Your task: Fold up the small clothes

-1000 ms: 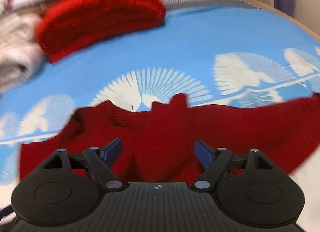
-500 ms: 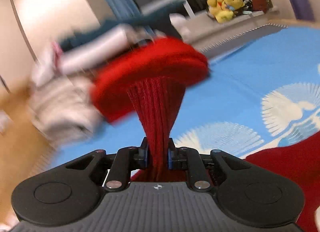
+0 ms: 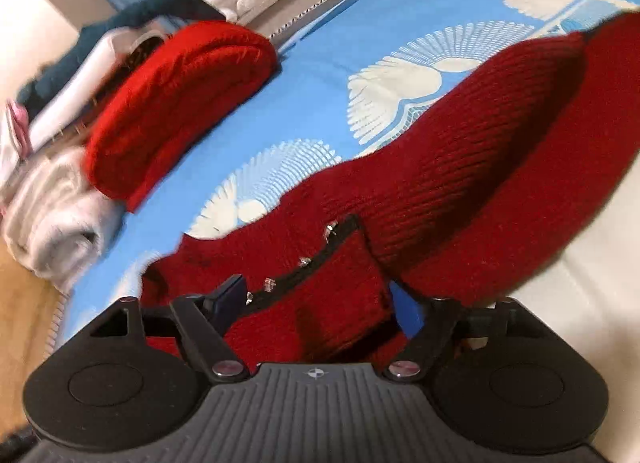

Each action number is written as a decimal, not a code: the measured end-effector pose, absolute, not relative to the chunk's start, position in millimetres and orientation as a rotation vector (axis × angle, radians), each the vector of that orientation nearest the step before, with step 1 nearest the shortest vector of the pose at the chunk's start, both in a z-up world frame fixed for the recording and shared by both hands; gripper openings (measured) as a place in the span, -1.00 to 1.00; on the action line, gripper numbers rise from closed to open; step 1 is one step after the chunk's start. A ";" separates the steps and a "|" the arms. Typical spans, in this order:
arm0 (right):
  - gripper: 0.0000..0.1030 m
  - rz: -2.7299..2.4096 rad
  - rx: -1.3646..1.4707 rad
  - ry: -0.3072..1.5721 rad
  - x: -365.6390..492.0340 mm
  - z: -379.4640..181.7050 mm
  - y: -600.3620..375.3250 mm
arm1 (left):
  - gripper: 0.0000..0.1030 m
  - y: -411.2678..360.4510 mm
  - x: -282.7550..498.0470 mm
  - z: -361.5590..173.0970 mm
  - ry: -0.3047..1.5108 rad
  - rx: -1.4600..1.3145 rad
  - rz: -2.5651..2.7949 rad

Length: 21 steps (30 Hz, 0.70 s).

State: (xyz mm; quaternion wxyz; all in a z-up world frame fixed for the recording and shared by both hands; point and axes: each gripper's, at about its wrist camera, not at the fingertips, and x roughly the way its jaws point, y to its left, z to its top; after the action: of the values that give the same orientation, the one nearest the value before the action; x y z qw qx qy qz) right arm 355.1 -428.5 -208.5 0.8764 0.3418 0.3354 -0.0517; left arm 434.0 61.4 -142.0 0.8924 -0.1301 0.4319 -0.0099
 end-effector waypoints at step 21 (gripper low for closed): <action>0.04 -0.043 0.164 0.753 366.8 -194.4 -406.9 | 0.19 40.5 437.2 -163.1 0.918 -0.085 0.058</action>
State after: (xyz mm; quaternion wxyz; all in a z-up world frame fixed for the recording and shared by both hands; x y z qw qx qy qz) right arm 366.8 -406.9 -194.4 0.9264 0.0797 0.3674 -0.0212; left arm 437.2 40.5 -163.1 0.8953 -0.0409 0.4428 0.0281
